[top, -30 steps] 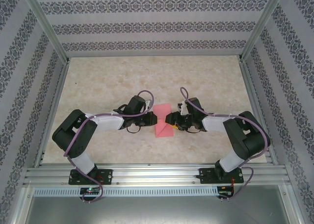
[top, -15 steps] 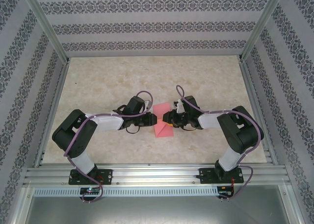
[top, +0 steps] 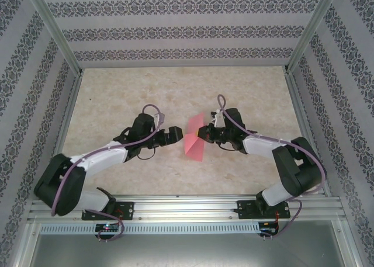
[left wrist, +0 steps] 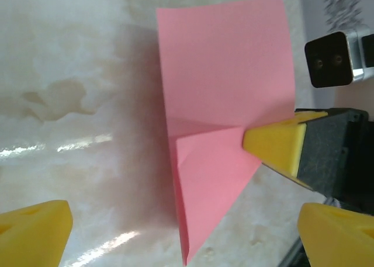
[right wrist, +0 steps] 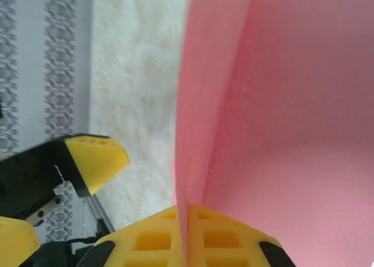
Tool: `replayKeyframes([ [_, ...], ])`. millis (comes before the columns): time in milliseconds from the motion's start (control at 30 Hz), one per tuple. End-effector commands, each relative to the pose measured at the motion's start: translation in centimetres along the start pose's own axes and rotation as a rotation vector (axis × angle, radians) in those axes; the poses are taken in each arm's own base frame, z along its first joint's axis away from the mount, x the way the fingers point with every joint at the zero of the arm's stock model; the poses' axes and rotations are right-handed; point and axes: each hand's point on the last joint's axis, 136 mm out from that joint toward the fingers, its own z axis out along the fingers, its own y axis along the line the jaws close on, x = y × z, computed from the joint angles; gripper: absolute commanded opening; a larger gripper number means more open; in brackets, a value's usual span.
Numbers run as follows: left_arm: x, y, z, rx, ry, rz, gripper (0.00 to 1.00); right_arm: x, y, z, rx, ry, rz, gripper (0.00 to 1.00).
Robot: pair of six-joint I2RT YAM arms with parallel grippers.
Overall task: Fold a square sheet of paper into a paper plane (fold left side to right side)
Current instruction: Turn over the paper at the center of the table.
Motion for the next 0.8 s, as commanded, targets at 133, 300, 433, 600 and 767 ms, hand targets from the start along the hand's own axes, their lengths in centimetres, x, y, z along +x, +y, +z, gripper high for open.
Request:
replayKeyframes([
  [133,-2.5,-7.8,-4.2,0.303,-0.079,-0.028,1.0,-5.3,8.8,-5.0,-0.221,-0.162,-0.164,0.0],
  [300,-3.4,-11.3,-5.6,0.445,-0.086,-0.035,0.98,-6.1,13.4,-7.1,-0.313,-0.185,-0.21,0.0],
  [433,-3.8,-13.1,-6.0,0.529,-0.077,-0.04,0.94,-5.7,16.3,-7.8,-0.377,-0.178,-0.237,0.0],
  [600,-3.9,-15.4,-6.7,0.646,-0.067,-0.035,0.85,-5.0,18.5,-7.8,-0.422,-0.158,-0.25,0.01],
  [767,-3.9,-16.1,-7.2,0.668,-0.066,-0.025,0.63,-5.1,19.1,-8.0,-0.442,-0.167,-0.236,0.02],
])
